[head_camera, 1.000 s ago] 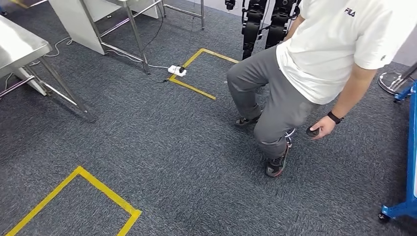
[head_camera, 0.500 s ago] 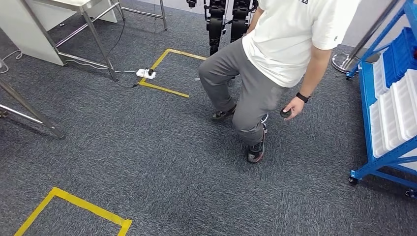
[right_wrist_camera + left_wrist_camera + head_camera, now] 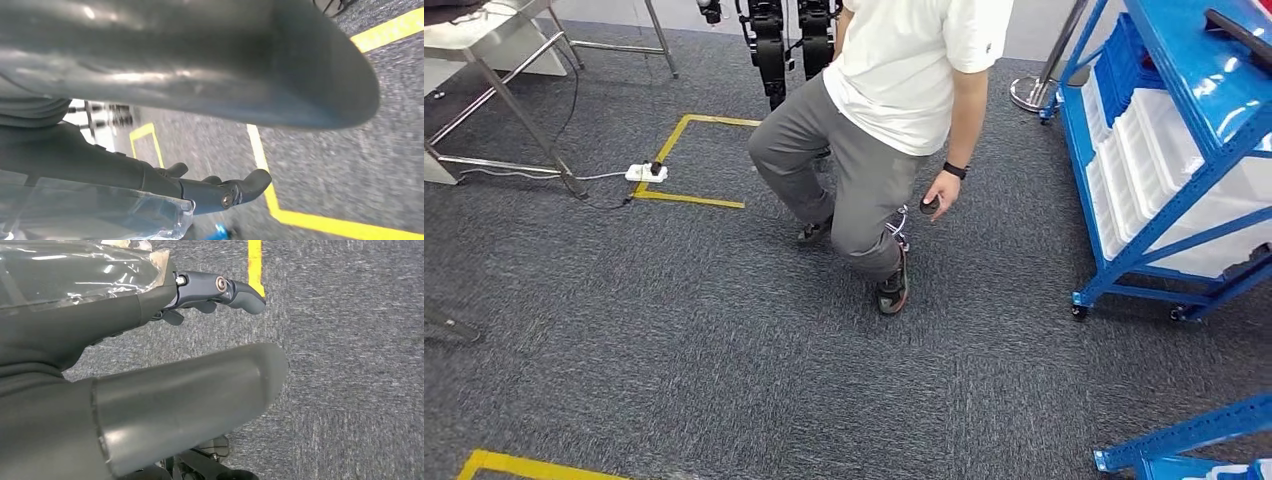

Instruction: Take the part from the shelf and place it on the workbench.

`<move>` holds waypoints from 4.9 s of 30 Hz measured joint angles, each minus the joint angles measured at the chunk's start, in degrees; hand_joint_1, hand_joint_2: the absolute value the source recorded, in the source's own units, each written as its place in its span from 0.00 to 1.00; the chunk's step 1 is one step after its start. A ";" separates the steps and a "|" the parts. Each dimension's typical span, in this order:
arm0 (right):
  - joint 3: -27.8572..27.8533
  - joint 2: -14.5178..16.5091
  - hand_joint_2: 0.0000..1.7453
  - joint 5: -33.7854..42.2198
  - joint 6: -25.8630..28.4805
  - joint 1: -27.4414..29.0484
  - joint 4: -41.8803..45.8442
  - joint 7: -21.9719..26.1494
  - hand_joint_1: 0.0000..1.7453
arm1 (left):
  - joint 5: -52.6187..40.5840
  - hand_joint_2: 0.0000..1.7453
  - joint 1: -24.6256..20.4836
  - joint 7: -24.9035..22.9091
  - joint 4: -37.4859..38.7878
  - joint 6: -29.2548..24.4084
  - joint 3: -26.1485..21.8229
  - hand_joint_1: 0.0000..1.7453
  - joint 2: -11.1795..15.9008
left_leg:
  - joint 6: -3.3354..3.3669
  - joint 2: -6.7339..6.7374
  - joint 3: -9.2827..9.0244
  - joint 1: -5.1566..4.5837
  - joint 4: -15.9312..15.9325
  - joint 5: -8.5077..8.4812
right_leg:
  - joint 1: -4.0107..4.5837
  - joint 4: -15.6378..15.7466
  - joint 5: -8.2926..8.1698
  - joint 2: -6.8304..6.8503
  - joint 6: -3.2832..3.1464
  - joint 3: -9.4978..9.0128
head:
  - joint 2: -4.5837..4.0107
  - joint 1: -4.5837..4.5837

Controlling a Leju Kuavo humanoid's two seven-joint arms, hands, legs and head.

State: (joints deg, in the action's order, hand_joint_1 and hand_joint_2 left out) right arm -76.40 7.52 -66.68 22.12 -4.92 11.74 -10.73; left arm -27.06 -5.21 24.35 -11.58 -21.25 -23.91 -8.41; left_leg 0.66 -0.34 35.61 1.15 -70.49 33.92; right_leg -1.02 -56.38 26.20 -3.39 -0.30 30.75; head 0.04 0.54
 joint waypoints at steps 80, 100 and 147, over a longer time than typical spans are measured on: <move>6.70 -2.28 0.00 -8.45 -7.15 -1.01 0.34 4.49 0.00 | 8.48 1.00 1.98 2.86 -0.04 -1.60 -8.33 0.00 2.72 | 0.87 6.46 -5.67 -0.35 13.93 -6.34 | -0.42 -1.04 1.09 7.46 3.66 0.87 | 0.00 -0.68; 8.45 -2.10 0.00 -9.76 -7.35 -1.52 0.15 4.69 0.00 | 10.85 1.00 1.97 3.14 -0.07 -0.50 -11.67 0.00 2.66 | 2.15 -1.61 -5.84 -0.11 14.44 -6.79 | 0.85 -1.97 0.21 -2.19 1.51 2.76 | 0.00 0.02; 8.95 -3.06 0.00 -9.96 -5.60 -0.95 0.13 2.08 0.00 | 9.47 1.00 2.87 2.49 -0.07 -0.35 -11.96 0.00 1.87 | 1.14 0.13 -4.61 -1.63 12.43 -5.72 | 0.29 -1.44 0.36 2.26 1.98 1.72 | 0.00 0.16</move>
